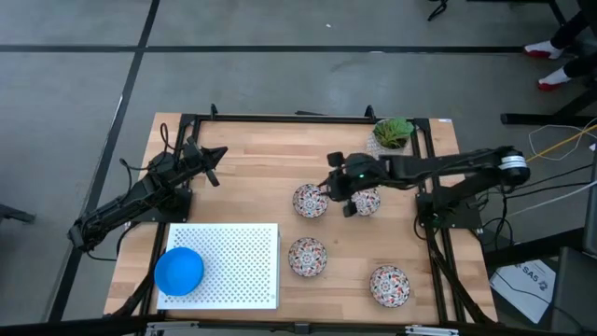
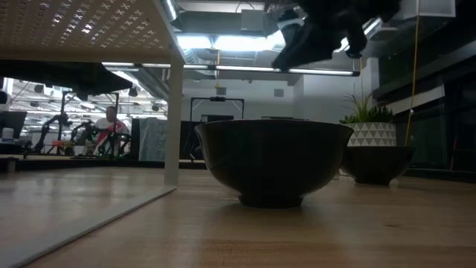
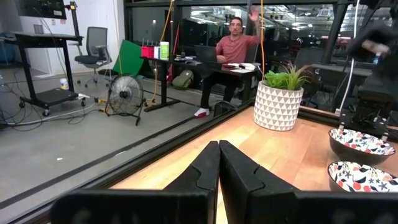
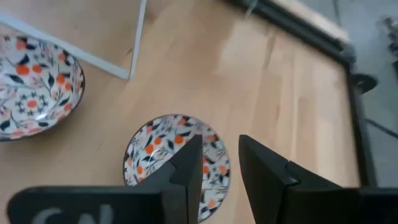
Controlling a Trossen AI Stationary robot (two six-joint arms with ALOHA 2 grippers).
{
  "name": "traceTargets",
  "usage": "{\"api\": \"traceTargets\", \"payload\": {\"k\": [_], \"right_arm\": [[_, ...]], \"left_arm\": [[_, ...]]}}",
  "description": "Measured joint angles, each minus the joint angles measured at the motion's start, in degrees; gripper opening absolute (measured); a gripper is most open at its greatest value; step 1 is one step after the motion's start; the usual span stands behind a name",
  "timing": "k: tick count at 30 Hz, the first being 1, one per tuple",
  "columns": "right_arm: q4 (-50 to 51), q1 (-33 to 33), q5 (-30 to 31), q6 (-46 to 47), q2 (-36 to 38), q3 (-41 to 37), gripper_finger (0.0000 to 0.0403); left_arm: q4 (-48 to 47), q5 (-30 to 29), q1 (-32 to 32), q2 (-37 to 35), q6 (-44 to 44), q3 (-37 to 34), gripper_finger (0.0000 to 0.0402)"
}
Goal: Pick & Place Mini bowls
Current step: Put the patterned bowl on the shelf
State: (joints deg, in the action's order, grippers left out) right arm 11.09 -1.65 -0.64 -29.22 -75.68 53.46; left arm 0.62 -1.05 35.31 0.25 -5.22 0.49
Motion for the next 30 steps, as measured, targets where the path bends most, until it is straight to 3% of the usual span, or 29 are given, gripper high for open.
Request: {"api": "traceTargets", "payload": {"k": [18, 30], "right_arm": [[2.5, 5.0, -1.1, 0.0, -11.4, 0.0, 0.0104], [3.0, 5.2, -1.1, 0.2, -14.0, 0.0, 0.0104]], "left_arm": [[0.0, 0.0, 0.0, 0.0, 0.0, 0.0, 0.0007], [0.0, 0.0, 0.0, 0.0, 0.0, 0.0, 0.0007]]}}
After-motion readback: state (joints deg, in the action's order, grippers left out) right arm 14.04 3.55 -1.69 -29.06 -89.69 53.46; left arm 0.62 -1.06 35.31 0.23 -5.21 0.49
